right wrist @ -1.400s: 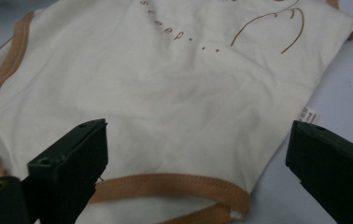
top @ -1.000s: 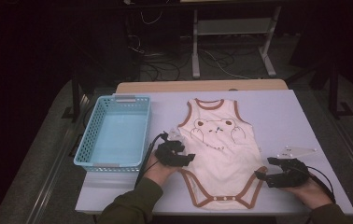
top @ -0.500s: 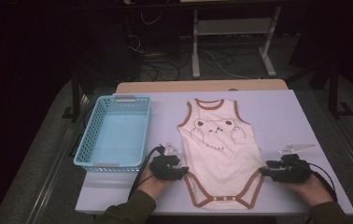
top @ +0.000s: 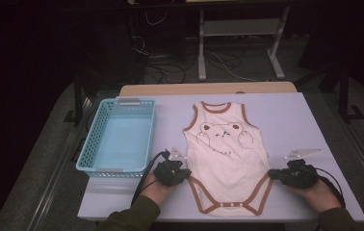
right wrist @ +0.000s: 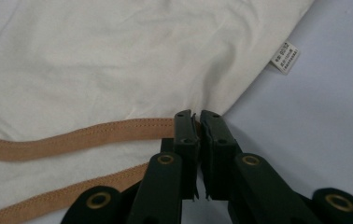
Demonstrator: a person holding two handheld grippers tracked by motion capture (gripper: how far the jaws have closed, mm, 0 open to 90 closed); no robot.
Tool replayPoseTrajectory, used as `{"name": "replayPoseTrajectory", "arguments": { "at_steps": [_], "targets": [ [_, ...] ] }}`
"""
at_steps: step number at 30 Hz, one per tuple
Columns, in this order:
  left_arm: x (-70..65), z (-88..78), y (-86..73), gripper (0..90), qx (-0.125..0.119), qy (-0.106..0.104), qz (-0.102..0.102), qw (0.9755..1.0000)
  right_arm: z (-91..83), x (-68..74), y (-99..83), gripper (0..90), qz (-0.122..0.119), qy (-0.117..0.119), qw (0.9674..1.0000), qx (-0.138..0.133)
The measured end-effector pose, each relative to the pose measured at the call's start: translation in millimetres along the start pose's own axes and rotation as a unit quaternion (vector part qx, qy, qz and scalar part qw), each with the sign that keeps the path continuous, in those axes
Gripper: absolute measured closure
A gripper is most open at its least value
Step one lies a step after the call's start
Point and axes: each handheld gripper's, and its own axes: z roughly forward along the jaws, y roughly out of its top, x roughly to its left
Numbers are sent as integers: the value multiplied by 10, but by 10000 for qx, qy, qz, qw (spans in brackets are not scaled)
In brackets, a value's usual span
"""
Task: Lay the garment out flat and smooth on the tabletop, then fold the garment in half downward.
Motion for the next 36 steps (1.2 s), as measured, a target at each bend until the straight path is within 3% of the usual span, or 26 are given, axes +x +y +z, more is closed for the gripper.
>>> {"name": "replayPoseTrajectory", "arguments": {
  "at_steps": [10, 19, 24, 26, 27, 30, 36],
  "targets": [
    [-5, -180, -177, 878, 68, -274, -202, 9994, -79, 74, -28, 854, -7, -7, 9997, 245],
    [-29, -297, -288, 877, 105, -473, -94, 9988, -186, 219, -144, 855, -55, 178, 9993, 333],
    [-59, -316, -337, 869, 73, -504, -129, 9986, -201, 278, -167, 851, -112, 238, 9991, 343],
    [-59, -329, -322, 815, 47, -407, -32, 9992, -207, 276, -160, 805, -133, 238, 9992, 277],
    [-60, -333, -314, 781, 27, -345, 4, 9994, -207, 269, -157, 741, -116, 238, 9994, 214],
    [-67, -325, -294, 667, -50, -201, 2, 9998, -219, 225, -158, 636, -2, 258, 9996, 100],
    [-72, -299, -240, 557, -187, -157, 24, 9997, -247, 157, -117, 515, 43, 267, 9996, -114]
  ]
}}
